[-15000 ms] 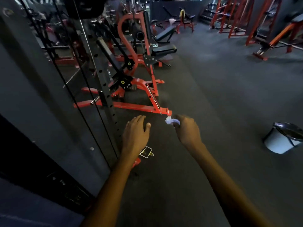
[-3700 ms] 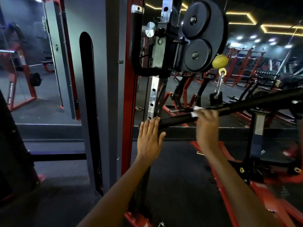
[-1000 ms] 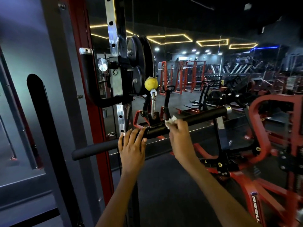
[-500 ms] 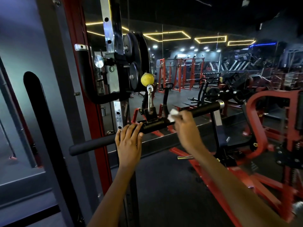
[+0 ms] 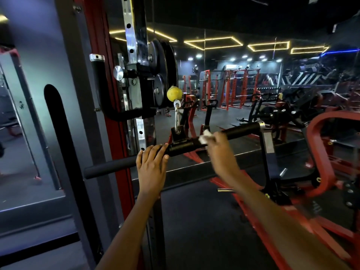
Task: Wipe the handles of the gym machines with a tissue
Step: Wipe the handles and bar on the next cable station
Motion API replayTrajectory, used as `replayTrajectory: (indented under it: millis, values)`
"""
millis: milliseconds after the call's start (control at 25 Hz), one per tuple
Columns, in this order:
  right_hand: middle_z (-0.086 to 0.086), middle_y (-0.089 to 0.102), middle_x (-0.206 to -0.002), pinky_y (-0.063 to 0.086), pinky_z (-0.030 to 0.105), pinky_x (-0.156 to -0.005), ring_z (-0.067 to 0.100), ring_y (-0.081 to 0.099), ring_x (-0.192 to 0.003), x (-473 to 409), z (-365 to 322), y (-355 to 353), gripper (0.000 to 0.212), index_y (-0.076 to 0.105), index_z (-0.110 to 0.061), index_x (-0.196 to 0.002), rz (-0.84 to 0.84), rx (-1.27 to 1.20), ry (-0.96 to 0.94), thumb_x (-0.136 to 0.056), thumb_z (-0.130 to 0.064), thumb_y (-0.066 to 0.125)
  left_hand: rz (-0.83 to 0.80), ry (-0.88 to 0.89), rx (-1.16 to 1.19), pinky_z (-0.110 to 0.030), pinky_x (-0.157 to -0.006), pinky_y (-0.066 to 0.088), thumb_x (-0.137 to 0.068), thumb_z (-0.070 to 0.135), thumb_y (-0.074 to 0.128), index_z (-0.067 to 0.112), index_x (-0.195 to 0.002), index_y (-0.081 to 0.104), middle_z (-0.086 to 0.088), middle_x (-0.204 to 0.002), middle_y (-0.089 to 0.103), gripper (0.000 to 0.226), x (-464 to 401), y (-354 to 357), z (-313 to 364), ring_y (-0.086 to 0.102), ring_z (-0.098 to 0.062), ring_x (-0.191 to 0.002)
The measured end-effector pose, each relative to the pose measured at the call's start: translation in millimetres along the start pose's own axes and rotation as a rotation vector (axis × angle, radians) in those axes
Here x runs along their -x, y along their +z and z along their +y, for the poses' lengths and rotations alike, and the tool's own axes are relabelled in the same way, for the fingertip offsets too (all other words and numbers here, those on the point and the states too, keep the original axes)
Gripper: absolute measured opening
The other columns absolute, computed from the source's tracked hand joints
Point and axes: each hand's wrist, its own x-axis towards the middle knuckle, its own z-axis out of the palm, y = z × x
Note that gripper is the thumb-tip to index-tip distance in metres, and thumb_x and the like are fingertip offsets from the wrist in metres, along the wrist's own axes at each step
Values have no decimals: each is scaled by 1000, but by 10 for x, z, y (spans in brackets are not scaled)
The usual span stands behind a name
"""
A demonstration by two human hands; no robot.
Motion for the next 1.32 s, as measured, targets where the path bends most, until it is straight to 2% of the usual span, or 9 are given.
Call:
replayTrajectory:
  millis: [120,200,320,440,680,880,1120,1200,1320]
  values:
    - [-4,47,-70,37,29,-53,6,44,-52,-315,379,-498,7,50,-17,-94,180,-136,398,-94,-23,51,-10,2,-6,-32,-114,9,-103,41,24,22,-136,54,0,-129,58,48,13,-10,26,42,-20,-128]
    - [0,51,-80,42,18,-55,3,51,-60,-360,418,-415,14,50,-9,-107,193,-66,481,-95,-18,47,-5,1,-6,-33,-114,10,-102,39,27,22,-135,54,1,-128,58,46,17,9,49,43,-20,-127]
    - [12,56,-106,52,18,-80,6,60,-96,-57,-90,155,26,59,-9,-112,-117,-123,13,-86,-14,55,10,11,-10,-29,-114,8,-103,43,23,22,-134,55,1,-127,59,50,3,31,52,43,-18,-126]
    - [12,63,-113,49,31,-88,27,55,-104,-105,-50,166,30,66,-5,-108,-109,161,-348,-79,-1,65,26,23,-15,-25,-115,3,-103,43,20,22,-135,55,1,-128,59,52,-5,19,16,41,-17,-127]
    - [13,57,-119,41,30,-94,29,43,-118,-428,451,-308,27,58,-3,-116,69,417,297,-90,-4,51,51,36,-44,-34,-113,12,-101,38,30,20,-134,55,-1,-126,59,45,25,38,46,42,-20,-124]
    - [8,61,-116,42,30,-97,24,50,-112,-124,-44,70,30,64,-5,-113,-150,273,-281,-83,-2,63,44,57,-105,-38,-112,17,-101,37,31,20,-134,55,-1,-125,59,44,4,57,90,44,-22,-123]
    - [22,57,-114,34,25,-92,30,47,-106,-509,1172,-450,24,60,5,-108,55,336,346,-91,3,43,19,79,-64,-37,-111,16,-102,41,27,19,-136,53,-1,-127,58,48,-16,84,84,40,-20,-125]
    - [22,55,-113,37,12,-86,24,48,-103,-401,698,-226,24,57,10,-110,28,203,242,-90,6,45,23,79,-60,-39,-111,17,-101,41,28,19,-135,54,-1,-127,58,48,-23,114,102,40,-20,-125]
    - [15,60,-111,47,26,-91,23,54,-101,-99,419,2,28,63,3,-110,-12,170,-232,-82,5,61,28,82,-67,-39,-111,18,-101,40,30,19,-135,54,-1,-126,58,46,-37,132,85,41,-19,-124]
